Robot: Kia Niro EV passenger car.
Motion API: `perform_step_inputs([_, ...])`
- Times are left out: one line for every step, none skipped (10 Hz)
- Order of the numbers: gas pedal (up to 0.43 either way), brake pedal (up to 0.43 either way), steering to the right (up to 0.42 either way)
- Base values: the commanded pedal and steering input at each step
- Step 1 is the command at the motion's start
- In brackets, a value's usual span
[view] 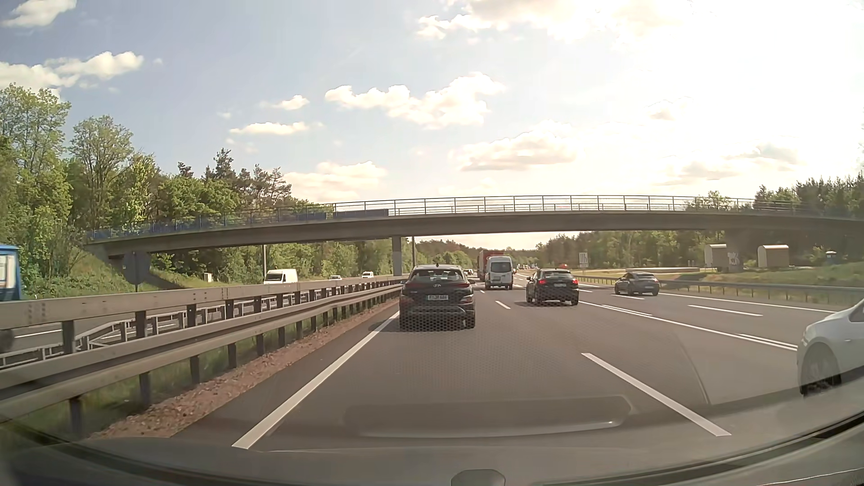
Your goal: Follow the waypoints while adhering to traffic rules and regulations
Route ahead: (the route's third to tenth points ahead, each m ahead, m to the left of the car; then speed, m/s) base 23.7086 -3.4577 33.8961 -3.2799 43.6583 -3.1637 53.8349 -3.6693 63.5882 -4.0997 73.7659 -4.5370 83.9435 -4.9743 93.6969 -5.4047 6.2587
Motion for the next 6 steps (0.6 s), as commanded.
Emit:
perform_step_inputs([0.028, 0.000, -0.003])
perform_step_inputs([0.028, 0.000, -0.003])
perform_step_inputs([0.028, 0.000, -0.003])
perform_step_inputs([0.028, 0.000, -0.003])
perform_step_inputs([0.028, 0.000, -0.003])
perform_step_inputs([0.028, 0.000, -0.003])
